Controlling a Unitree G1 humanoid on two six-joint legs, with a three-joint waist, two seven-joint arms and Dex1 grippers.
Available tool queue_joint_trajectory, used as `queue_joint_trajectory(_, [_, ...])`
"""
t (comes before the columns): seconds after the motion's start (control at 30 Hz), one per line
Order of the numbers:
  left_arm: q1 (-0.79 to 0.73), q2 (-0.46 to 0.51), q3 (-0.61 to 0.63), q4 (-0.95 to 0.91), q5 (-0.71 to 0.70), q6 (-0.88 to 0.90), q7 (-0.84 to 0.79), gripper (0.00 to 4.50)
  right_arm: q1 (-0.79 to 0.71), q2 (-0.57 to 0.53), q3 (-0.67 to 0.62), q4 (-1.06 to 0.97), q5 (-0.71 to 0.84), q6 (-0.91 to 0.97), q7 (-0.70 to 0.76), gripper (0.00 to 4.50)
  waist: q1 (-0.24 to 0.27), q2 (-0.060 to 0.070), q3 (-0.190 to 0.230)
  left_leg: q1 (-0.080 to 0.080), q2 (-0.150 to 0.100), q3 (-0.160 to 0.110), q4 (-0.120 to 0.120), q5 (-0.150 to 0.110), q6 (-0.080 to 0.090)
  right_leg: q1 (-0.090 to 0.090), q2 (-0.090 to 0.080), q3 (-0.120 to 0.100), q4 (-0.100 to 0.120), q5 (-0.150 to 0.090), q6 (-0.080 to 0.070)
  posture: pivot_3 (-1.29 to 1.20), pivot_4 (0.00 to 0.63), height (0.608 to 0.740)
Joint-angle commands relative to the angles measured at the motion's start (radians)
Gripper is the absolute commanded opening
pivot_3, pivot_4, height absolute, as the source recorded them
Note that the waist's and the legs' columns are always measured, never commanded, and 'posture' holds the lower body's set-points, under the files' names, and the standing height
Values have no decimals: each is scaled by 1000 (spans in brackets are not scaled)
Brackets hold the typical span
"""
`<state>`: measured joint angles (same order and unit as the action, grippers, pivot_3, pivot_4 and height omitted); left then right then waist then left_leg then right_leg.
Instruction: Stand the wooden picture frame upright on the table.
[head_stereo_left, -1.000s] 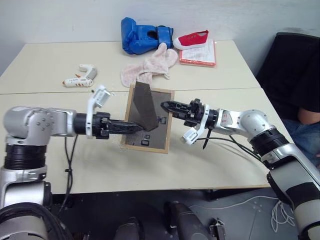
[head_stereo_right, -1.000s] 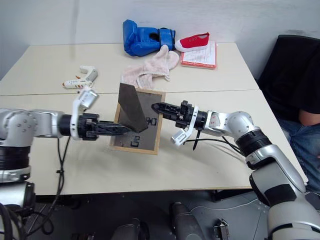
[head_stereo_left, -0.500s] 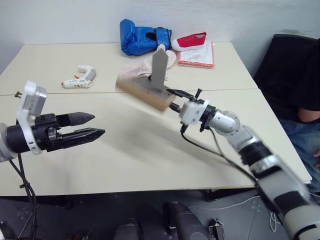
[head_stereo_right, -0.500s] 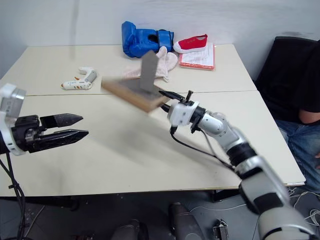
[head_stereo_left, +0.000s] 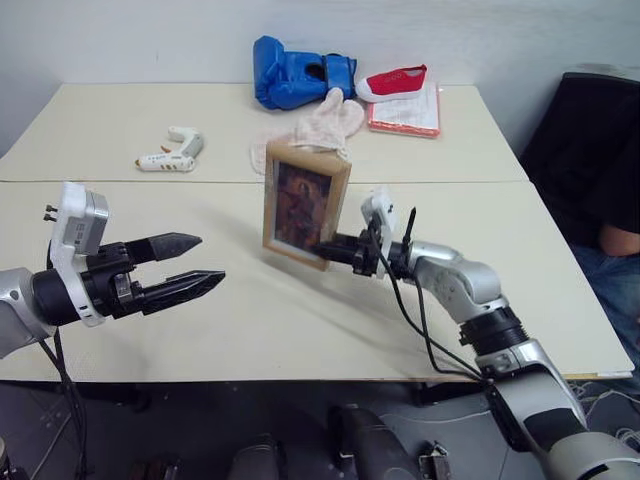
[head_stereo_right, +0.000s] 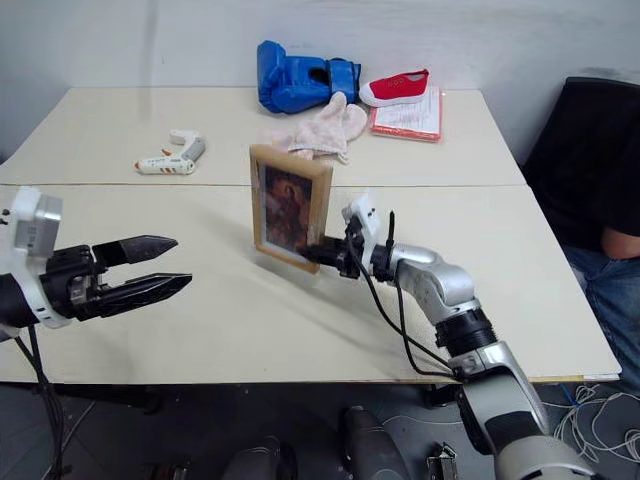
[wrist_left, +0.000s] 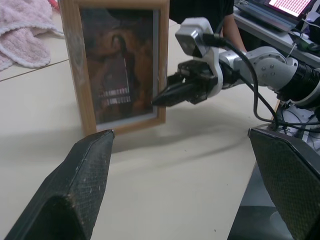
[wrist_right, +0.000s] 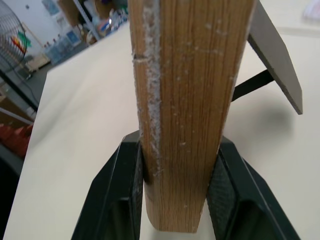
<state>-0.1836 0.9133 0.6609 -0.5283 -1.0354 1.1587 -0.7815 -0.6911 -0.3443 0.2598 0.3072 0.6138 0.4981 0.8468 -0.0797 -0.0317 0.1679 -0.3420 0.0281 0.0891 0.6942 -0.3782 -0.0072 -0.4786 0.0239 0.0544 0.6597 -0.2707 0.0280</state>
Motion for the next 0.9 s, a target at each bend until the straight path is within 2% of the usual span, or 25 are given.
queue_joint_trajectory(0.03, [6, 30, 9, 1, -21, -39, -15, 4500, 20, 1, -10, -48, -42, -51, 85, 1223, -1, 0, 0, 0, 0, 0, 0, 0, 0, 0, 0, 0, 0, 0, 0, 0, 150, 740])
queue_joint_trajectory(0.13, [5, 45, 3, 9, -28, -48, -23, 4500, 39, -2, -15, -44, -77, -48, 111, 1223, -6, 0, 0, 1, 0, 1, 0, 0, 0, 0, 0, 1, 1, 0, 0, 0, 150, 740])
queue_joint_trajectory(0.33, [-6, 71, -32, 43, -26, -72, -34, 4500, 38, -24, -60, -65, -89, 2, 136, 3208, -3, 0, 0, 1, 0, 1, 0, 0, 0, 0, 0, 1, 1, 0, 0, 0, 150, 740])
queue_joint_trajectory(0.47, [-4, 84, -62, 58, -13, -93, -50, 4500, 59, -121, -88, -172, -81, 54, 191, 4476, -2, 0, 0, 1, 0, 1, 0, 0, 0, 0, 0, 1, 0, 0, 0, 0, 150, 740])
queue_joint_trajectory(0.5, [-3, 86, -67, 60, -9, -100, -54, 4500, 65, -145, -95, -196, -79, 64, 201, 4476, 0, 0, 0, 1, 0, 1, 0, 0, 0, 0, 0, 1, 0, 0, 0, 0, 150, 740])
queue_joint_trajectory(0.6, [6, 103, -87, 65, 15, -131, -73, 4500, 98, -314, -137, -305, -78, 70, 306, 4476, 8, 1, 1, 0, -1, 1, 0, 0, 0, 0, 0, 1, -1, 0, 0, 0, 150, 740])
queue_joint_trajectory(0.73, [-5, 116, -99, 85, 38, -172, -102, 4500, 60, -552, -291, -345, 31, 164, 463, 4476, 18, 2, 1, 1, -1, 2, -1, -1, 1, 0, 0, 2, -1, 0, 0, 0, 150, 740])
queue_joint_trajectory(0.83, [-57, 111, -98, 116, 11, -184, -101, 4500, 55, -639, -350, -356, 96, 230, 526, 4476, 21, 1, 1, 3, -1, 3, -2, -4, 7, 1, 2, 3, -1, 0, 0, 0, 150, 740])
queue_joint_trajectory(0.9, [-70, 114, -116, 121, 37, -212, -107, 4500, 59, -643, -367, -373, 122, 265, 518, 4476, 20, 1, 1, 5, 0, 3, -2, -4, 7, 2, 3, 3, -1, 0, 0, 0, 150, 740])
